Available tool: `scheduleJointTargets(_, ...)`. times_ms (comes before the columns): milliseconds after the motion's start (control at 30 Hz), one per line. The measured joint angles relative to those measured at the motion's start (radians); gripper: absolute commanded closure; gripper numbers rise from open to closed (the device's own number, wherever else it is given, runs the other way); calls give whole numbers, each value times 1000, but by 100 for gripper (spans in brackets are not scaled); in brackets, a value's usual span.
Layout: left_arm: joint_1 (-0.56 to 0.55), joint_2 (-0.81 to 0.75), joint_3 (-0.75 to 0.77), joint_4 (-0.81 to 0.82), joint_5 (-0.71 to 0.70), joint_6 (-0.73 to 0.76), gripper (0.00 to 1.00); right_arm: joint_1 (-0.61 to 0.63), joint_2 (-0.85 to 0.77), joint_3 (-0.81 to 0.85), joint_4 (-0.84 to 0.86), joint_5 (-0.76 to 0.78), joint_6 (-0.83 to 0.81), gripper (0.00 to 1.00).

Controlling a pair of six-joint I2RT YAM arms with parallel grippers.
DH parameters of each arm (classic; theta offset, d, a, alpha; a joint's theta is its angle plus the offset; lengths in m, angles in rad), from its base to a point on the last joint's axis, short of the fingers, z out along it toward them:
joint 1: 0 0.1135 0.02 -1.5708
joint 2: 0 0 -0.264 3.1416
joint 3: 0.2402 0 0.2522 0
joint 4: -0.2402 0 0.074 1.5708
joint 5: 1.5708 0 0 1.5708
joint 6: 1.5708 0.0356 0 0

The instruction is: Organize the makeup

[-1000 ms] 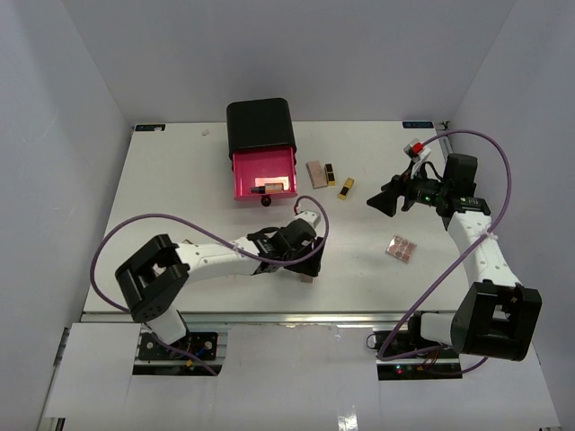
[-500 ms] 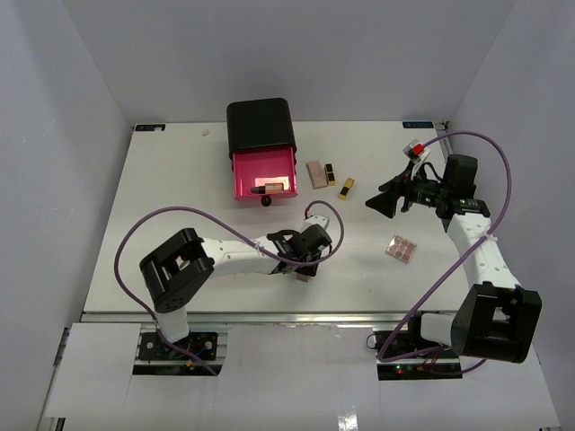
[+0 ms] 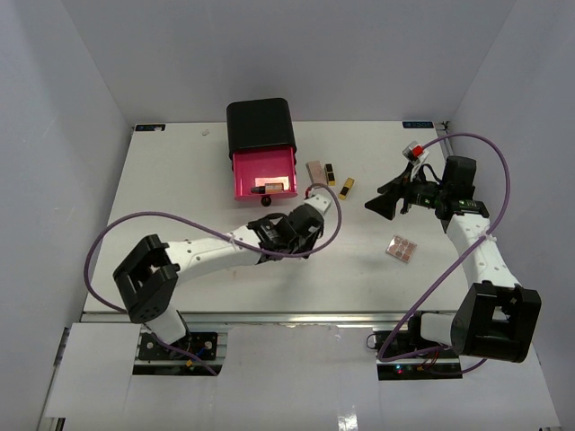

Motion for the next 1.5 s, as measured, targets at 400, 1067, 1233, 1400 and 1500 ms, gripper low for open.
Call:
scheduleJointTargets(400,310,-128,141,64,121,248,92,0,0,0,1,-20,-12,14)
scheduleJointTargets(1067,416,46,350,24,171,858,90,0,-3,-33,1,-63,-37,14)
scheduleJointTargets(1233,460,52,327,36,187,920,87,0,-3,-33,1,-59,-36,14)
scheduleJointTargets(1400,515,111,325,54,213,950,67,0,0,-33,1,-44,-39,14)
scheduleJointTargets(1500,537,169,326,55,220,958,54,0,5,-35,1,-33,-40,14)
